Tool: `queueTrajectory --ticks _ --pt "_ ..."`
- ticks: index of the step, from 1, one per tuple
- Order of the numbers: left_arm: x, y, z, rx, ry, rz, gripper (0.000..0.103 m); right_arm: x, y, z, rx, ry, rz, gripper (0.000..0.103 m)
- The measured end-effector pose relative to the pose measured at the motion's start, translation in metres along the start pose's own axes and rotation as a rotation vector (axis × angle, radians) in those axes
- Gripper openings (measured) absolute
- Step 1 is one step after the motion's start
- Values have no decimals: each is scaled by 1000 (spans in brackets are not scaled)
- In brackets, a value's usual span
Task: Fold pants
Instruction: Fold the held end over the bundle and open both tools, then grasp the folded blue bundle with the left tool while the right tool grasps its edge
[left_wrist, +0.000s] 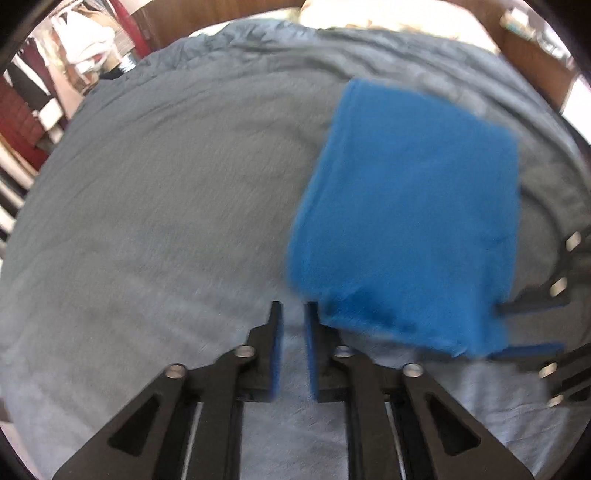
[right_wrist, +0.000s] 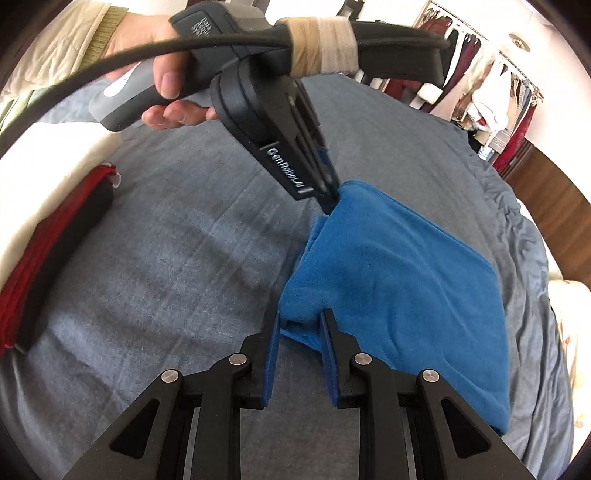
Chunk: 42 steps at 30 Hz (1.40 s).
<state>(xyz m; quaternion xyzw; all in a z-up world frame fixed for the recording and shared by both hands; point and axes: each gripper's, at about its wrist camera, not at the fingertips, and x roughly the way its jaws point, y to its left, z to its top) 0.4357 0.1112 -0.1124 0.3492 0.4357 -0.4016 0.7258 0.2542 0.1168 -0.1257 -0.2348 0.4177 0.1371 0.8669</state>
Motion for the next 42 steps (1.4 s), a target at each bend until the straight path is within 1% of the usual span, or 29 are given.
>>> queueTrajectory --ticks 1,3,7,8,10,12,14,16,17,18,19,20,22,24,27,29,31,33,35,36,37,38,39,40,42 --pt "2 3 -4 -24 17 5 11 0 -1 -1 11 5 6 24" --pt "1 5 -8 -77 37 -17 11 0 -4 -2 35 23 29 25" --pt "-19 4 -14 -203 -11 1 12 -2 -3 -2 21 15 45 25" --pt "-28 4 -14 -262 -40 -22 14 -3 0 -4 -1 10 42 25" --pt "-42 0 -13 -343 -84 -58 16 -3 4 -7 -22 6 42 25" --pt "-52 -4 -7 -402 -128 -65 17 -8 0 -11 3 -10 59 25" --pt "-61 -7 1 -483 -189 -87 20 -10 -3 -14 19 -17 72 25" --pt "-68 -12 6 -529 -246 -63 20 -13 -7 -17 30 -20 94 25" --pt "-70 -13 8 -557 -275 -78 20 -14 -8 -18 26 -25 98 25" --pt "-69 -14 11 -591 -292 -115 20 -15 -9 -20 27 -30 102 25" --pt "-65 -16 13 -618 -299 -160 20 -16 -10 -21 31 -33 111 25" --pt "-61 -20 15 -628 -294 -175 20 -16 -12 -22 33 -36 126 25" --pt "-46 -26 16 -630 -233 -120 20 -19 -14 -25 29 -41 143 25" --pt "-32 -24 6 -669 -187 -97 19 -24 -18 -30 26 -50 139 25" --pt "-24 -24 -9 -775 -176 -106 19 -29 -37 -38 77 -30 146 25" --pt "-24 -28 -10 -794 -171 -74 19 -32 -54 -43 135 -13 141 25" --pt "-28 -31 -11 -821 -175 -52 19 -37 -74 -46 194 -12 115 26" --pt "-33 -35 -11 -847 -180 -31 20 -44 -103 -46 271 -22 79 36" --pt "-43 -38 -14 -883 -182 0 23 -51 -131 -48 355 -34 51 43" --pt "-49 -39 -15 -897 -187 15 29 -56 -147 -49 403 -44 39 45" --pt "-58 -42 -15 -911 -190 48 35 -57 -159 -49 433 -51 33 46" --pt "-67 -45 -15 -913 -194 66 38 -61 -174 -49 475 -61 22 50" --pt "-75 -49 -14 -914 -205 80 44 -65 -186 -50 506 -75 13 55" --pt "-85 -52 -13 -924 -217 104 53 -68 -196 -49 530 -88 7 58" --pt "-93 -57 -11 -943 -219 146 61 -73 -210 -50 565 -122 2 66"
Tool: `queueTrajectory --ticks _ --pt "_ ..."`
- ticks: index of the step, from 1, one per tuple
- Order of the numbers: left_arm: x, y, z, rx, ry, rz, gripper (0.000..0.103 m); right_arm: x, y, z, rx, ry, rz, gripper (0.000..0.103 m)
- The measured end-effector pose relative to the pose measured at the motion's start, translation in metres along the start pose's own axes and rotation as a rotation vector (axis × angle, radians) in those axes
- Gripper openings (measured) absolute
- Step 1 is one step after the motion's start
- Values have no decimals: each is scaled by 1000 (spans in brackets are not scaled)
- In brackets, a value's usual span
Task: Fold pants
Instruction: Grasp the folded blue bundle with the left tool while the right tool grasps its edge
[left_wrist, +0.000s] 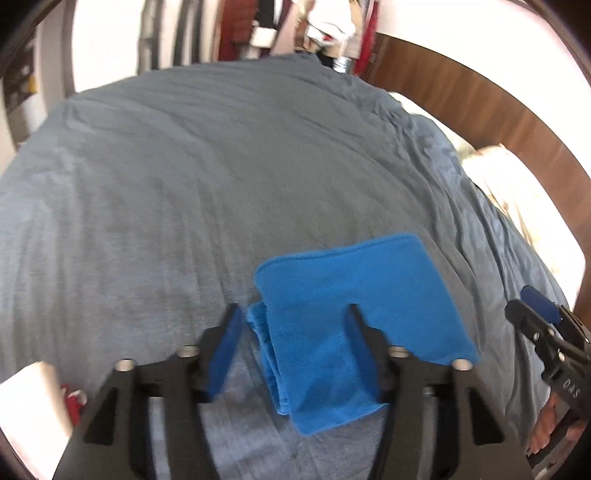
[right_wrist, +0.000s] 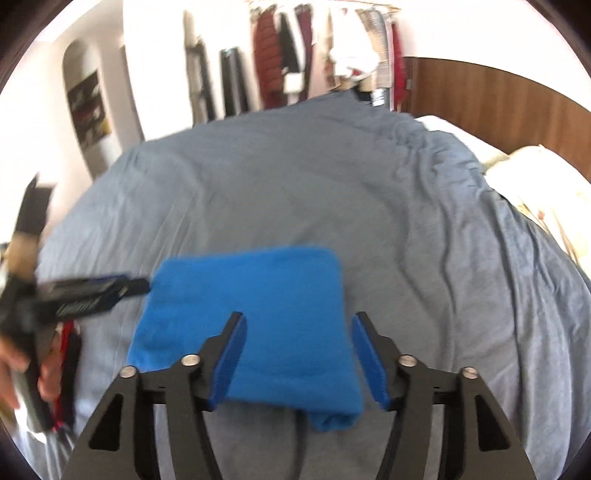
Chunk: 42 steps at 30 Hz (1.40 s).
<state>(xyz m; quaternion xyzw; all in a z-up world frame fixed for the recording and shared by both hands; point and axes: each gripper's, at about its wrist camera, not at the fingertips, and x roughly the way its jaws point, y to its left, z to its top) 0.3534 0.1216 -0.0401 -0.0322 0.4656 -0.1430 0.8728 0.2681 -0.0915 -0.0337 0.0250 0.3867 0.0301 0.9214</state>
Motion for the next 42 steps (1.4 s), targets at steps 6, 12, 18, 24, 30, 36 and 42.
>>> queueTrajectory --ticks 6,12,18,24,30,36,42 --pt "19 -3 0 -13 58 43 62 21 -24 6 42 3 28 72" --pt "51 3 -8 -92 108 69 62 62 -44 -5 155 115 64 72" --pt "71 17 -21 -179 133 42 69 94 -50 -14 198 177 69 72" --pt "82 28 -30 -239 161 1 72 115 -44 -22 191 228 93 70" --pt "89 29 -33 -235 172 -65 58 128 -45 -28 198 260 105 69" --pt "101 32 -34 -245 183 -112 55 135 -46 -31 209 274 112 69" --pt "115 45 -43 -319 181 -186 63 144 -37 -32 157 271 95 63"
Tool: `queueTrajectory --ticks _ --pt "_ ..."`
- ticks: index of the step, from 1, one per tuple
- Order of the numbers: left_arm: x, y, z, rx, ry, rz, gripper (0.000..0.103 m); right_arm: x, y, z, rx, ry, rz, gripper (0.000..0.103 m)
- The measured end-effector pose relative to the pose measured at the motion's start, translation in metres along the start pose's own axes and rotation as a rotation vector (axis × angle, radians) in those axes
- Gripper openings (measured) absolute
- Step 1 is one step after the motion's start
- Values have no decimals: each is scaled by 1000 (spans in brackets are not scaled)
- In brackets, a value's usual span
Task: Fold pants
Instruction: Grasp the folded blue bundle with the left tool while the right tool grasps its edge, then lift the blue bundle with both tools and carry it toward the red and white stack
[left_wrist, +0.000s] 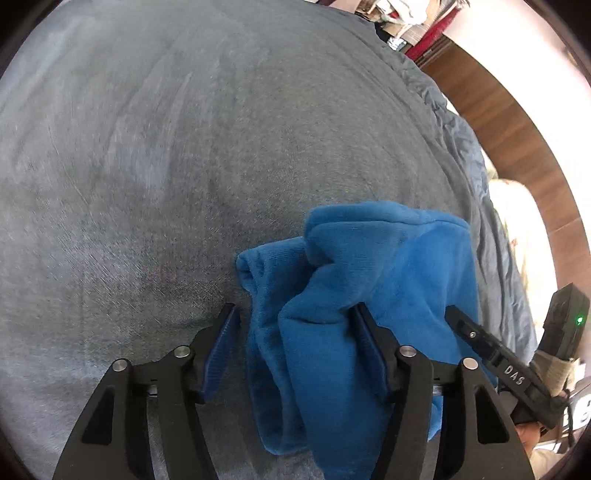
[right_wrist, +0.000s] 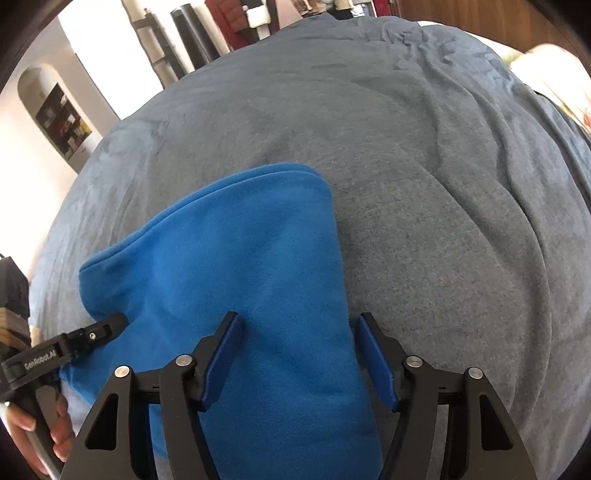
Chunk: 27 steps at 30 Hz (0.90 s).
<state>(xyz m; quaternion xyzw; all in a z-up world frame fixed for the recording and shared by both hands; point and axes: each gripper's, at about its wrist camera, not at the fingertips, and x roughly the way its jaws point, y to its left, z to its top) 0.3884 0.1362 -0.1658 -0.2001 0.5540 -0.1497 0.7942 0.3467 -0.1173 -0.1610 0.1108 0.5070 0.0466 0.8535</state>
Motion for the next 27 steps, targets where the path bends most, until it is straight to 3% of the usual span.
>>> queueTrajectory --ticks 5,7,15,19,27 --pt "0 3 -3 -24 2 -18 61 6 5 0 -8 -3 -5 59" --pt "-2 0 -2 -41 12 -38 48 5 5 1 -2 2 7 55" --pt "-33 -23 -5 -27 -35 -15 34 -22 9 10 -13 -14 33 25" --pt "-53 -29 -7 -38 -67 -42 32 -43 13 13 -3 -51 44 20" --pt "-122 -34 -24 -57 -181 -81 31 -97 37 17 -72 -140 51 20"
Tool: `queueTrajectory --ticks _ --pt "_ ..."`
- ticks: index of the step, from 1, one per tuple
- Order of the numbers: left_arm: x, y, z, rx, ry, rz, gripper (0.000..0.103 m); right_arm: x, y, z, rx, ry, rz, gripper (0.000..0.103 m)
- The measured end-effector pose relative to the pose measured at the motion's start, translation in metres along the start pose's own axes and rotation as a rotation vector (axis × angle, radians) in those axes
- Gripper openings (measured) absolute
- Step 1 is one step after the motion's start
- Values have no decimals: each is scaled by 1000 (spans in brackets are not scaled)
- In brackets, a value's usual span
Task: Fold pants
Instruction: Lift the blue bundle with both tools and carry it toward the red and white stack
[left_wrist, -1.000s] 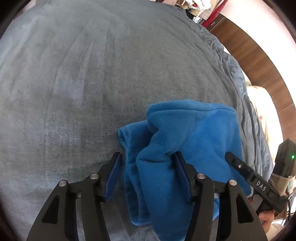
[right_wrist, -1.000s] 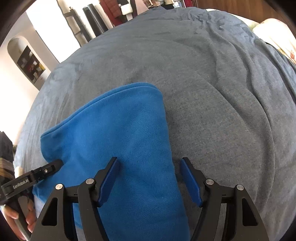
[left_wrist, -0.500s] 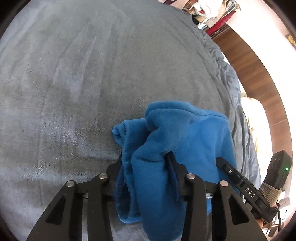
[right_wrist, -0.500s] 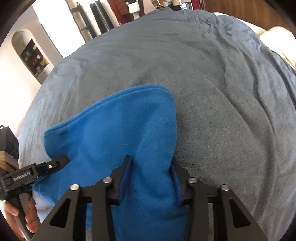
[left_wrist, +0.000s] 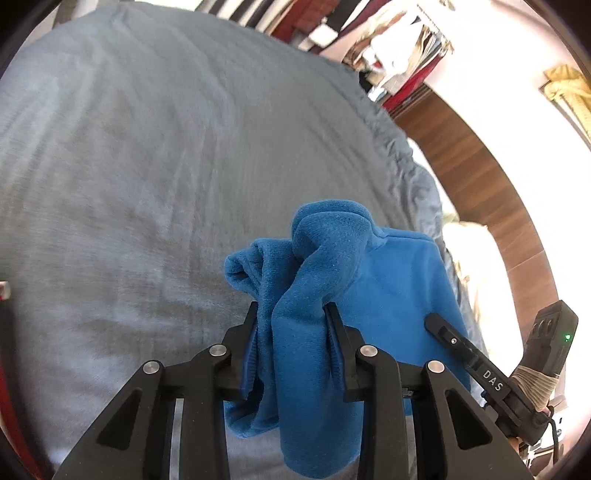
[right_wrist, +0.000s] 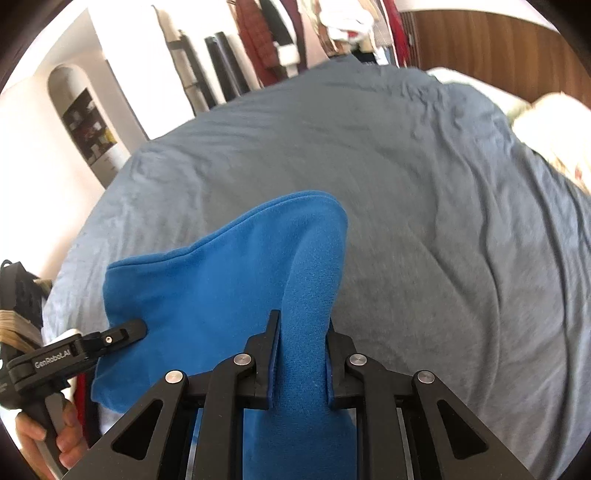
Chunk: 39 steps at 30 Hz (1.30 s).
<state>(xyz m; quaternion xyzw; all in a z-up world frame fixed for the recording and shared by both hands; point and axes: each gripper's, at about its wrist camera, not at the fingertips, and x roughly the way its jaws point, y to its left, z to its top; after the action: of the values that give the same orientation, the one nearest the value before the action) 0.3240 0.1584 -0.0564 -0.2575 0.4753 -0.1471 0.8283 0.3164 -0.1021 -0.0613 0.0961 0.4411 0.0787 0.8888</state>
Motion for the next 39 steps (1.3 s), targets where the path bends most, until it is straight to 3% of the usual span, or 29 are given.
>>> queueTrajectory --ticks 9,23,32,39 --pt "-102 25 -10 -45 -141 41 31 -40 63 2 -91 -51 82 20" --pt "-241 120 -28 -96 -255 247 31 -40 206 -31 -176 -19 302 20" --pt "-273 179 -31 -90 -225 343 31 -12 273 -63 -168 38 388 20" --pt "-277 228 -42 -99 -194 353 31 17 300 -87 -197 73 394 19"
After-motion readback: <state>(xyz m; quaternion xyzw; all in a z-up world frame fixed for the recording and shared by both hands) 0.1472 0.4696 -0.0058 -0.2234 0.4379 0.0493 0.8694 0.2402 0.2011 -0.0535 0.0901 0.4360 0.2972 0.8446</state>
